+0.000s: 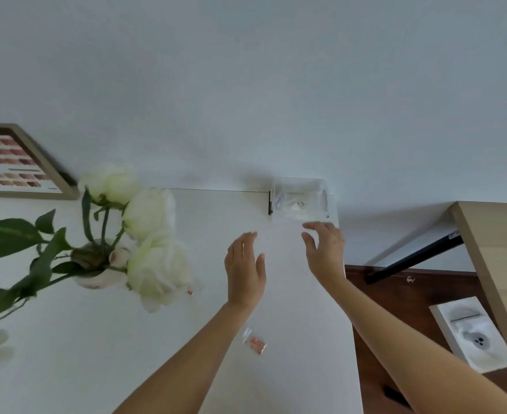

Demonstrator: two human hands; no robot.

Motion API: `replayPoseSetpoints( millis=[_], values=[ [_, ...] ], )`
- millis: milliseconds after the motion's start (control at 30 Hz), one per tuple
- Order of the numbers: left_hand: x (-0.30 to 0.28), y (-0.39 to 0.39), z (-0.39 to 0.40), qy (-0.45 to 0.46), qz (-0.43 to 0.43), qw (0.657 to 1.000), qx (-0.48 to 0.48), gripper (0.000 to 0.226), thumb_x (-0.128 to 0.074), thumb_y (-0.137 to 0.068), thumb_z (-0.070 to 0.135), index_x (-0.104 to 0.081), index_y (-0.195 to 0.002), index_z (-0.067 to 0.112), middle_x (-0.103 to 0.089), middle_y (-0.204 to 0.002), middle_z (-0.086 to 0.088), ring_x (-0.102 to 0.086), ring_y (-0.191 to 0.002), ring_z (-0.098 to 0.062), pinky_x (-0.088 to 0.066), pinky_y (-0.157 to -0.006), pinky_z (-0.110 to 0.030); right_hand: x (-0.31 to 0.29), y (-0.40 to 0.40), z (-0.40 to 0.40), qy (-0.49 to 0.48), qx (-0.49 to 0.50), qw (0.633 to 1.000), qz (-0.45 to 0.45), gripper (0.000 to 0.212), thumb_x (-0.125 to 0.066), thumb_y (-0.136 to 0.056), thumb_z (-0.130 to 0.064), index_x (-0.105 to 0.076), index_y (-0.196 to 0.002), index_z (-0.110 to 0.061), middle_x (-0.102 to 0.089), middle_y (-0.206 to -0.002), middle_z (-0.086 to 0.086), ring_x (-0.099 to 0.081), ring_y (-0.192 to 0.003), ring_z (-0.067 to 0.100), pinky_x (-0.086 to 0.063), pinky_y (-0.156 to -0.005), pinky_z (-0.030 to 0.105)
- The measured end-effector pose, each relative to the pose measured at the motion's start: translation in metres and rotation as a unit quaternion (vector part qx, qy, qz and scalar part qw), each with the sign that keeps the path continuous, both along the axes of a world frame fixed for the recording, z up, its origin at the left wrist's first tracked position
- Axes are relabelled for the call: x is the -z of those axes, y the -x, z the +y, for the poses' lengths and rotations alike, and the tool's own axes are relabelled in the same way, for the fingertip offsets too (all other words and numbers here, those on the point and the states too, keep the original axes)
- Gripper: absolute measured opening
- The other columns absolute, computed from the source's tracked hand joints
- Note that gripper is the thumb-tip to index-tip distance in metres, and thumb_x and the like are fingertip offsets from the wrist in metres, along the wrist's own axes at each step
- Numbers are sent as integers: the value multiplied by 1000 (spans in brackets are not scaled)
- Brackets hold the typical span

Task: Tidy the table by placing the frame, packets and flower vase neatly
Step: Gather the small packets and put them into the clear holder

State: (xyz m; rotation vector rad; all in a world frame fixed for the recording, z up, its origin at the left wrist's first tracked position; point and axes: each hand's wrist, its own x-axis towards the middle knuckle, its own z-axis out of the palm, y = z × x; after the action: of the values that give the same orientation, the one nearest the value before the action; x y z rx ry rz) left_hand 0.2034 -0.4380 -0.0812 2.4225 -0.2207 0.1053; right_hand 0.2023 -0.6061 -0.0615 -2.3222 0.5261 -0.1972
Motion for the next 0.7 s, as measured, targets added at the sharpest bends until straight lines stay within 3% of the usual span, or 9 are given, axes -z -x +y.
replayPoseSetpoints(
  millis=[200,333,433,567,700],
  values=[
    [29,54,90,-123,53,986,-104,48,-54,-89,16,-41,-135,10,-49,-137,-13,-46,-125,-33,-41,-100,-49,29,87,62,25,-100,992,72,22,-61,-90,-29,-67,-109,-18,-63,-114,1,-53,-108,21,-34,-89,29],
    [39,57,127,-225,161,959,-68,55,-38,-96,32,-19,-146,19,-26,-153,-9,-18,-142,-30,-26,-112,-50,38,126,96,68,-160,976,132,44,-61,-85,-47,-61,-122,-22,-59,-121,-3,-50,-112,19,-36,-93,30],
    [44,63,137,-242,175,954,-26,54,-32,-97,33,-13,-147,24,-10,-159,-6,-3,-147,-27,-18,-114,-50,43,145,113,102,-187,963,165,52,-60,-84,-50,-54,-130,-25,-52,-129,-6,-46,-117,19,-36,-98,30],
    [40,80,141,-222,140,965,14,44,-36,-97,26,-33,-141,25,-24,-156,-4,-14,-146,-26,-18,-114,-51,46,156,125,142,-178,959,169,37,-58,-89,-34,-55,-125,-28,-52,-129,-4,-47,-115,20,-36,-96,29],
    [38,100,144,-201,104,973,48,32,-42,-96,22,-52,-126,25,-43,-146,0,-29,-141,-23,-24,-113,-48,48,160,126,134,-151,965,169,36,-59,-90,-28,-56,-126,-28,-58,-121,-3,-49,-109,20,-36,-92,29]
  ],
)
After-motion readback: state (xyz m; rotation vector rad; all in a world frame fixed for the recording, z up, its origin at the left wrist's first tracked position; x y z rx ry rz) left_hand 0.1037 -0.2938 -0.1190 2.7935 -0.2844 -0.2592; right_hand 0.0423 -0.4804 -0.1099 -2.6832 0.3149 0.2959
